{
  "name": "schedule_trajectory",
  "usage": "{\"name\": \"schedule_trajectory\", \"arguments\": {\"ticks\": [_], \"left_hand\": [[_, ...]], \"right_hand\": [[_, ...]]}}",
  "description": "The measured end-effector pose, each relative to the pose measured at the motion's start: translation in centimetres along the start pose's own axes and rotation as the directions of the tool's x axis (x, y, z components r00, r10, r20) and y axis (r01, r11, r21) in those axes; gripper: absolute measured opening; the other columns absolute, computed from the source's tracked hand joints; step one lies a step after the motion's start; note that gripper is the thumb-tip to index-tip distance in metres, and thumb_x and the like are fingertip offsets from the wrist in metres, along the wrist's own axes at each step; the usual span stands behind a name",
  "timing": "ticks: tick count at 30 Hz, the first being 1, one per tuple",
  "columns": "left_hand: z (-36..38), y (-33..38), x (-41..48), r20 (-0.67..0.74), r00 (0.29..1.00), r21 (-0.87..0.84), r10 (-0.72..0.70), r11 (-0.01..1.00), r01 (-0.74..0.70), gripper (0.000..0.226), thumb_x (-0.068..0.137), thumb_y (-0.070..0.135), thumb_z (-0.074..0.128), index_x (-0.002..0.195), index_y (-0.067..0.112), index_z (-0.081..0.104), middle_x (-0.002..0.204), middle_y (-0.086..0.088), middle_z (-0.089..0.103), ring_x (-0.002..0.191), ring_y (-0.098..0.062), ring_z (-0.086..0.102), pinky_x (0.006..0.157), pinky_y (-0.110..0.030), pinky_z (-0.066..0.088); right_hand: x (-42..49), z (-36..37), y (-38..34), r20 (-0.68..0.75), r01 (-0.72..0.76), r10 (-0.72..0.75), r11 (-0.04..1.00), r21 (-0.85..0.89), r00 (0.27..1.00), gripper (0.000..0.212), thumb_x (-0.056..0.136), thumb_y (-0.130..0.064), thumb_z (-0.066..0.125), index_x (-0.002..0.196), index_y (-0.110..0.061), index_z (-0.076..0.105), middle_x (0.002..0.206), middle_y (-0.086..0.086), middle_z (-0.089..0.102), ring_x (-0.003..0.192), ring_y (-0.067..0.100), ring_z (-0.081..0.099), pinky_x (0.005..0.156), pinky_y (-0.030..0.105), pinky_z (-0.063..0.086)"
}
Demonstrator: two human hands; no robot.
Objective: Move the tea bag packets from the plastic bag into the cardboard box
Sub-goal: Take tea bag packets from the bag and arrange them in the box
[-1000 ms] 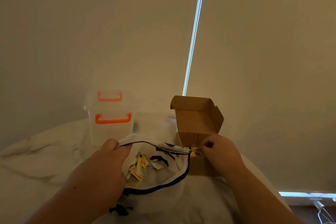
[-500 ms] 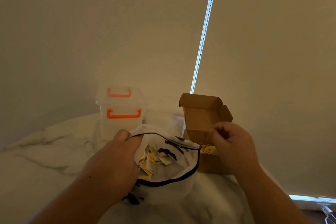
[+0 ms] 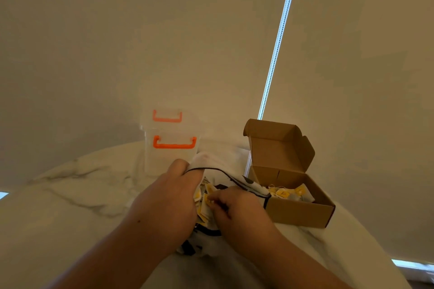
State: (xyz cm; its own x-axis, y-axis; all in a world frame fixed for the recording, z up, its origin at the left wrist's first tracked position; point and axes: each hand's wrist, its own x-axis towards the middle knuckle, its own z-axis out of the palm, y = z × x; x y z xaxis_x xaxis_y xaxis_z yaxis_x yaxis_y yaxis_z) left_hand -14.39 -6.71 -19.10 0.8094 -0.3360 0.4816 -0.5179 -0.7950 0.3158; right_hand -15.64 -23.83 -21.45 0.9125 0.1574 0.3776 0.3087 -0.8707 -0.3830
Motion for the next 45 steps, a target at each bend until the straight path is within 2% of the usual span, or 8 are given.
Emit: {"name": "schedule_trajectory", "arguments": {"ticks": [3,5,9,19,25,30,39,45], "left_hand": [[0.3,0.0,0.0,0.015,1.0,0.013,0.005,1.0,-0.005,0.059,0.089,0.016,0.052,0.137,0.039,0.028,0.115,0.014,0.034,0.087,-0.011,0.054,0.073,-0.029,0.055],[0.5,0.1,-0.1,0.028,0.999,0.026,0.021,0.999,-0.022,0.059,0.089,0.016,0.051,0.137,0.038,0.027,0.116,0.014,0.034,0.09,-0.012,0.054,0.077,-0.03,0.055],[0.9,0.0,-0.1,0.043,0.998,0.043,0.036,0.998,-0.038,0.057,0.089,0.017,0.051,0.137,0.037,0.027,0.119,0.013,0.033,0.095,-0.012,0.054,0.082,-0.031,0.054],[0.9,-0.1,0.0,0.038,0.998,0.047,0.041,0.998,-0.043,0.056,0.089,0.02,0.053,0.137,0.039,0.03,0.119,0.015,0.035,0.093,-0.009,0.055,0.08,-0.027,0.054],[0.9,-0.1,0.0,0.042,0.999,0.033,0.034,0.999,-0.035,0.056,0.088,0.02,0.053,0.138,0.037,0.034,0.115,0.015,0.037,0.085,-0.008,0.055,0.076,-0.026,0.054],[0.3,-0.4,0.1,0.018,1.0,-0.025,0.021,0.999,-0.02,0.066,0.088,0.018,0.053,0.145,0.039,0.027,0.108,0.018,0.033,0.083,-0.007,0.053,0.073,-0.023,0.052],[-0.1,-0.3,0.4,0.033,0.999,0.002,-0.03,1.0,0.03,0.061,0.092,0.019,0.051,0.145,0.036,0.027,0.119,0.015,0.035,0.099,-0.007,0.052,0.084,-0.018,0.049],[-0.2,-0.7,0.5,0.045,0.998,-0.01,-0.032,0.999,0.033,0.064,0.091,0.018,0.05,0.145,0.038,0.024,0.117,0.016,0.034,0.095,-0.007,0.051,0.082,-0.019,0.05]], "right_hand": [[1.0,1.1,0.3,0.054,-0.129,0.127,0.991,0.032,0.99,0.021,0.091,-0.041,0.058,0.097,-0.024,0.068,0.084,-0.004,0.065,0.074,0.01,0.06,0.071,0.031,0.055],[1.3,1.6,0.5,0.096,-0.181,0.176,0.982,0.046,0.98,0.025,0.085,-0.048,0.063,0.091,-0.024,0.066,0.082,-0.005,0.063,0.072,0.01,0.058,0.067,0.029,0.052],[1.2,2.4,1.1,0.166,-0.239,0.238,0.971,-0.016,0.957,0.037,0.088,-0.048,0.061,0.12,-0.031,0.06,0.107,-0.008,0.061,0.093,0.01,0.057,0.084,0.026,0.05],[1.0,2.2,1.6,0.221,-0.307,0.274,0.942,0.135,0.936,0.042,0.093,-0.04,0.06,0.135,-0.039,0.055,0.13,-0.014,0.057,0.116,0.007,0.053,0.094,0.019,0.04],[0.8,1.7,1.5,0.182,-0.261,0.232,0.953,0.152,0.955,0.03,0.097,-0.041,0.053,0.123,-0.033,0.065,0.104,-0.014,0.058,0.098,0.007,0.055,0.084,0.022,0.043],[0.5,-0.1,0.1,0.185,-0.054,0.06,0.998,-0.036,0.981,0.03,0.101,-0.033,0.047,0.124,-0.027,0.066,0.1,-0.002,0.065,0.089,0.015,0.06,0.084,0.031,0.052],[-2.7,-5.8,-1.1,-0.094,0.136,-0.122,0.978,0.157,0.988,0.02,0.092,-0.037,0.063,0.109,-0.039,0.073,0.089,-0.027,0.065,0.092,-0.003,0.059,0.075,0.011,0.049],[-2.9,-10.7,1.5,-0.47,0.13,0.007,0.957,0.258,0.883,0.009,0.085,-0.037,0.065,0.091,-0.037,0.071,0.084,-0.02,0.068,0.079,0.006,0.063,0.062,0.013,0.049]]}}
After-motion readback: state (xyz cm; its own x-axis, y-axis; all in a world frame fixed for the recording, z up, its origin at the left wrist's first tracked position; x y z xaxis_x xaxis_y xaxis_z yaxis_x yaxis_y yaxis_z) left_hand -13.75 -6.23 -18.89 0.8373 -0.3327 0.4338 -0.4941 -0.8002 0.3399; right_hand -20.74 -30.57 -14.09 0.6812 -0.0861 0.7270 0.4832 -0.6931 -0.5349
